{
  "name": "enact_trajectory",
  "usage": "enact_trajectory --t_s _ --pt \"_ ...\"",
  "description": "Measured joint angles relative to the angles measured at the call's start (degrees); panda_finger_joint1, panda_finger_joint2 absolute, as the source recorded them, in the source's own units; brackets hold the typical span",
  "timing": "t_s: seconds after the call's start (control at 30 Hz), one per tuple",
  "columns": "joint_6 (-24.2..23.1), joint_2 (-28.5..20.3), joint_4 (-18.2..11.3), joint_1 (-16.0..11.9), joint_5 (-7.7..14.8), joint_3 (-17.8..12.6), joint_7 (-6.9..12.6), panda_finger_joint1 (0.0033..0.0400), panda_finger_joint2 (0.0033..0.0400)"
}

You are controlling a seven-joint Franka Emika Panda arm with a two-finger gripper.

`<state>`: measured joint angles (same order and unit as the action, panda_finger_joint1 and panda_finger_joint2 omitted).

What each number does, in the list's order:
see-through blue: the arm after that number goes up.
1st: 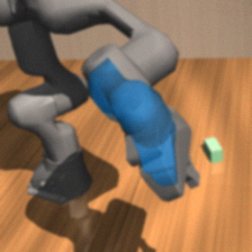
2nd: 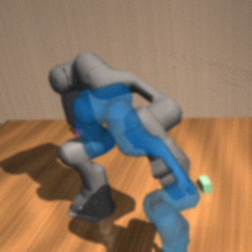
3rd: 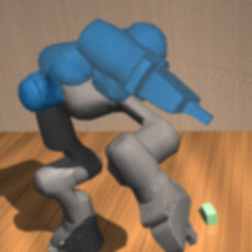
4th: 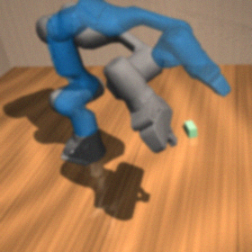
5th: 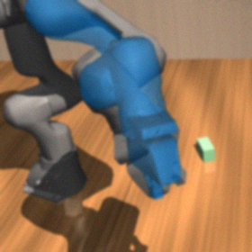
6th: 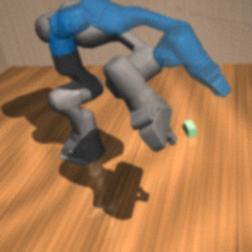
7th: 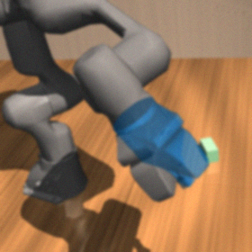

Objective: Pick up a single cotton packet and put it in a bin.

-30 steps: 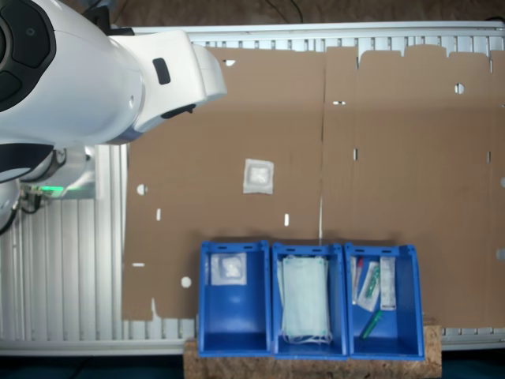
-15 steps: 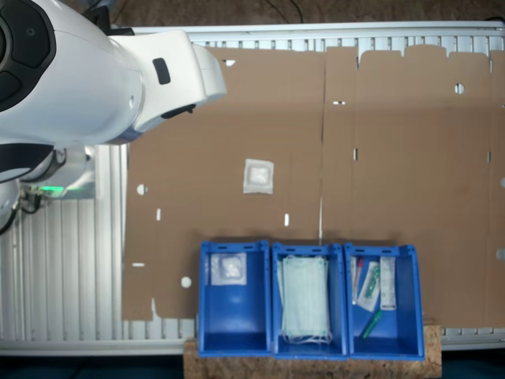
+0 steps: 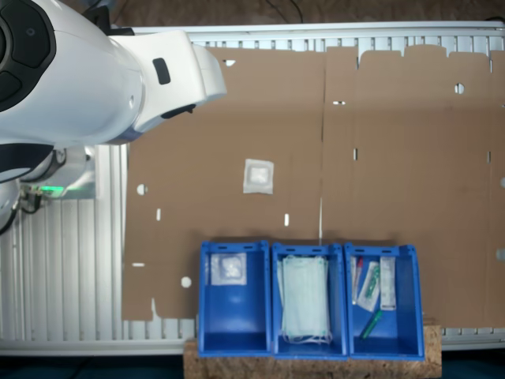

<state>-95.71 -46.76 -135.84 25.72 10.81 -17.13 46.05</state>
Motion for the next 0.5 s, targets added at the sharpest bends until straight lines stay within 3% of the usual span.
enact_trajectory --t_s 0.5 --pt "-0.35 0.6 -2.05 0.0 0.05 -0.12 0.0 0.04 0.04"
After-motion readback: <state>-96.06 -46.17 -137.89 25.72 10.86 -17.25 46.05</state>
